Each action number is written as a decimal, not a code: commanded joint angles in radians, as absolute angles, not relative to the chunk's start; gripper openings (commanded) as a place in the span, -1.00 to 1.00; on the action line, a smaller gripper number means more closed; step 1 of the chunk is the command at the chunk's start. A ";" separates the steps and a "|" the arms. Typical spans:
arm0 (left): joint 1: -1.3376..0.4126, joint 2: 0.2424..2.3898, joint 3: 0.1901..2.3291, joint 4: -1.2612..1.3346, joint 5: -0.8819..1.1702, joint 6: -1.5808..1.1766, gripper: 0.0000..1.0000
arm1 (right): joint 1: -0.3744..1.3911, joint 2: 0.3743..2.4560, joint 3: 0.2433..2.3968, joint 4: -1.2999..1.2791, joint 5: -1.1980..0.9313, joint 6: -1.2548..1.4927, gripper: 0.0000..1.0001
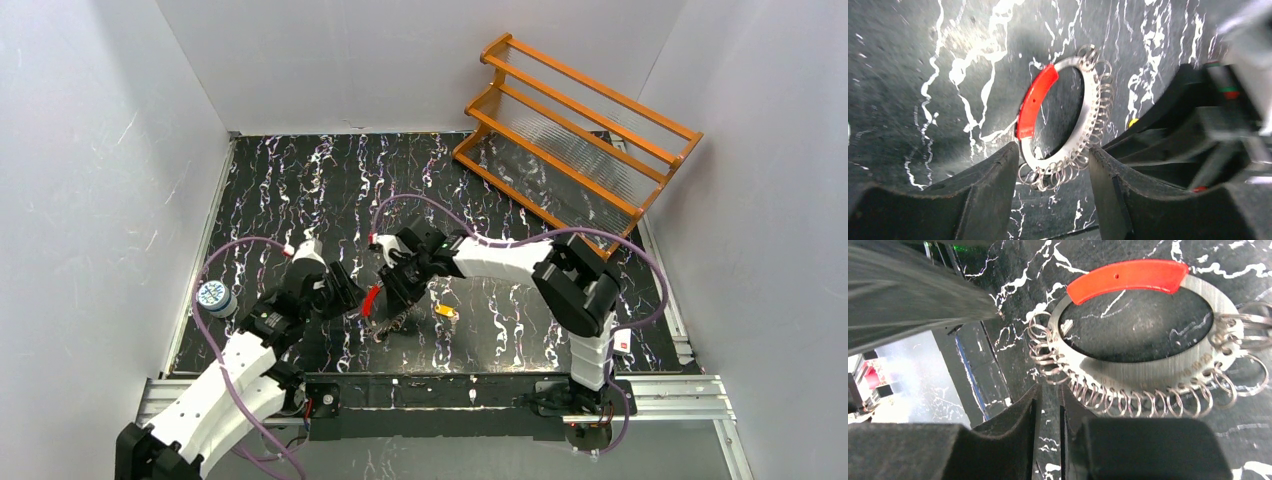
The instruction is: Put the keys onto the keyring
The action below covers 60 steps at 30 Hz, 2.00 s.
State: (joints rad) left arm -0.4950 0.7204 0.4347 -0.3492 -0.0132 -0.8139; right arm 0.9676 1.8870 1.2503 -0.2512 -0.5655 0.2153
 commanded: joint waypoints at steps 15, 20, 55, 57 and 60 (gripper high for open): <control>-0.499 0.573 0.407 -0.382 -0.113 -0.784 0.06 | 1.033 1.984 1.365 -0.201 -0.610 0.197 -0.49; -0.499 0.578 0.405 -0.376 -0.108 -0.780 0.06 | 1.037 1.997 1.382 -0.208 -0.601 0.188 -0.49; -0.499 0.584 0.378 -0.354 -0.089 -0.787 0.07 | 1.070 1.912 1.356 -0.332 -0.440 0.191 -0.42; -0.500 0.585 0.379 -0.353 -0.089 -0.785 0.07 | 1.078 1.905 1.360 -0.333 -0.429 0.191 -0.42; -0.500 0.585 0.378 -0.351 -0.089 -0.785 0.07 | 1.086 1.903 1.367 -0.331 -0.424 0.201 -0.43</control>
State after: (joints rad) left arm -0.4950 0.5819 0.3946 -0.3496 -0.0895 -0.7883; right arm 1.0698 1.9591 1.3190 -0.3191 -0.4511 0.2054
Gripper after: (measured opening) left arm 0.534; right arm 0.289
